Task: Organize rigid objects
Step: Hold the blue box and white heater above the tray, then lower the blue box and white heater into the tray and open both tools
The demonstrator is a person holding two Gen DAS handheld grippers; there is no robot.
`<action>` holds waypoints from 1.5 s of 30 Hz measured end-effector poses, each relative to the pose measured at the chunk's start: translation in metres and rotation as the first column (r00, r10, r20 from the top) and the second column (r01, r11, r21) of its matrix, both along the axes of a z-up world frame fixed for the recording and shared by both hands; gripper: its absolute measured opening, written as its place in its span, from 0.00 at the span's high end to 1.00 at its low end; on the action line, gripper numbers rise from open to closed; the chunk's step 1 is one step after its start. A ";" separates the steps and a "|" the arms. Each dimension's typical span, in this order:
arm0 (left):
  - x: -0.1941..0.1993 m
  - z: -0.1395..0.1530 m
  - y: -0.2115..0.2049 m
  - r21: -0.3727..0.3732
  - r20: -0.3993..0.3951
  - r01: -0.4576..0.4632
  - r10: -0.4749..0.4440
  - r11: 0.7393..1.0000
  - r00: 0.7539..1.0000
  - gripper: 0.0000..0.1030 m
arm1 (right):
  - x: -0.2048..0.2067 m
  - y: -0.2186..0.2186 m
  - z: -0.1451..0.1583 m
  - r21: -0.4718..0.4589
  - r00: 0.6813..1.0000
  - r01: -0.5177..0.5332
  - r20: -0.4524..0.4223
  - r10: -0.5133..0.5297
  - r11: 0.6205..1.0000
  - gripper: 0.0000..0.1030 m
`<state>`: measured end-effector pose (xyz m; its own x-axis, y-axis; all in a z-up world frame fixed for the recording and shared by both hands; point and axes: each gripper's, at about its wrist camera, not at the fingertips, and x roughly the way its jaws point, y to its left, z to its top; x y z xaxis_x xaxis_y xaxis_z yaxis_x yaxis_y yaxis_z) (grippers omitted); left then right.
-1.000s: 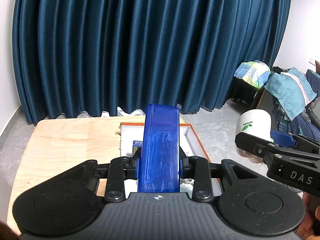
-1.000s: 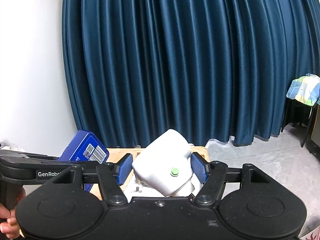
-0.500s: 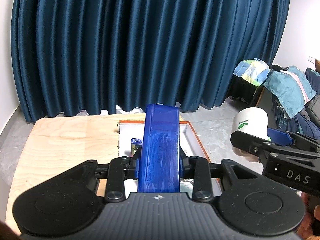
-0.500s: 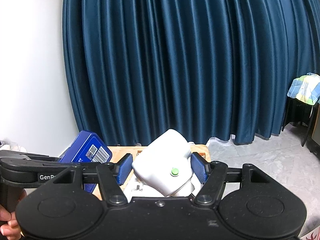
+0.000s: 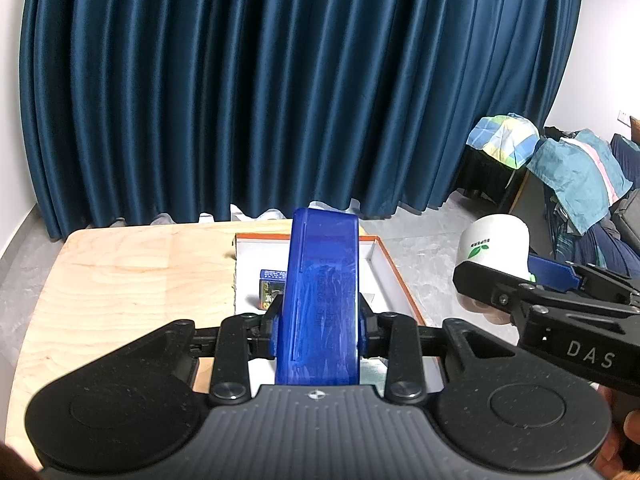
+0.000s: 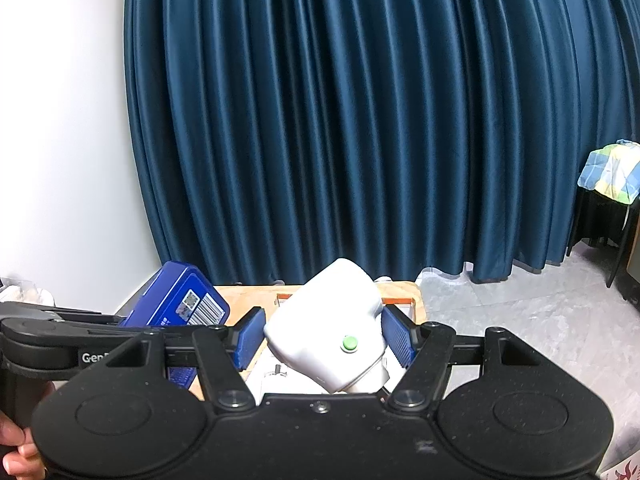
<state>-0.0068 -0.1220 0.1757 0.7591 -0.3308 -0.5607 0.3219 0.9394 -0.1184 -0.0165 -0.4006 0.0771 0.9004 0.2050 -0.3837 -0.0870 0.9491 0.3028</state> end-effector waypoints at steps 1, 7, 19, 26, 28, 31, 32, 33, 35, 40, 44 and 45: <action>0.000 0.000 0.000 0.000 -0.001 0.000 0.000 1.000 1.000 0.67 | 0.000 0.000 0.001 -0.001 1.000 -0.001 -0.002 0.001 1.000 0.25; 0.002 -0.002 -0.001 -0.001 -0.009 0.001 -0.001 1.000 1.000 0.67 | -0.002 -0.002 0.005 0.000 1.000 -0.009 -0.009 0.009 1.000 0.25; 0.009 -0.010 -0.001 -0.005 -0.032 0.007 -0.008 1.000 0.999 0.67 | 0.009 -0.012 0.010 0.012 0.998 -0.029 -0.053 0.029 1.000 0.25; 0.030 -0.029 -0.010 -0.023 -0.075 0.045 -0.047 0.999 0.996 0.67 | 0.052 -0.025 -0.003 0.043 0.989 -0.047 -0.140 0.052 0.998 0.25; 0.035 -0.034 -0.016 -0.017 -0.083 0.058 -0.060 0.998 0.995 0.67 | 0.065 -0.024 -0.007 0.020 0.984 -0.045 -0.171 0.048 0.999 0.25; 0.043 -0.039 -0.024 -0.023 -0.105 0.077 -0.079 0.997 0.991 0.67 | 0.080 -0.022 -0.013 0.028 0.976 -0.063 -0.209 0.068 0.998 0.25; 0.045 -0.041 -0.025 -0.024 -0.109 0.080 -0.082 0.997 0.991 0.67 | 0.085 -0.020 -0.015 0.044 0.974 -0.063 -0.216 0.071 0.997 0.25; 0.047 -0.043 -0.028 -0.019 -0.112 0.083 -0.085 0.996 0.990 0.67 | 0.089 -0.021 -0.017 0.049 0.972 -0.057 -0.224 0.067 0.997 0.25; 0.051 -0.046 -0.031 -0.016 -0.116 0.092 -0.093 0.996 0.989 0.67 | 0.097 -0.020 -0.020 0.046 0.970 -0.052 -0.237 0.061 0.998 0.25; 0.063 -0.059 -0.034 -0.041 -0.159 0.096 -0.101 0.995 0.982 0.66 | 0.110 -0.015 -0.028 0.038 0.959 -0.054 -0.277 0.063 0.998 0.24; 0.060 -0.059 -0.029 -0.085 -0.166 0.096 -0.109 0.992 0.980 0.46 | 0.118 -0.018 -0.033 0.049 0.961 -0.040 -0.272 0.052 0.998 0.24; 0.058 -0.057 -0.030 -0.072 -0.160 0.094 -0.104 0.993 0.982 0.45 | 0.116 -0.020 -0.030 0.046 0.964 -0.035 -0.263 0.045 0.998 0.24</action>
<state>0.0512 -0.1520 0.1187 0.6209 -0.4386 -0.6497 0.3844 0.8927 -0.2352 0.0996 -0.4210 0.0467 0.7590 0.2591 -0.5973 -0.0365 0.9329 0.3584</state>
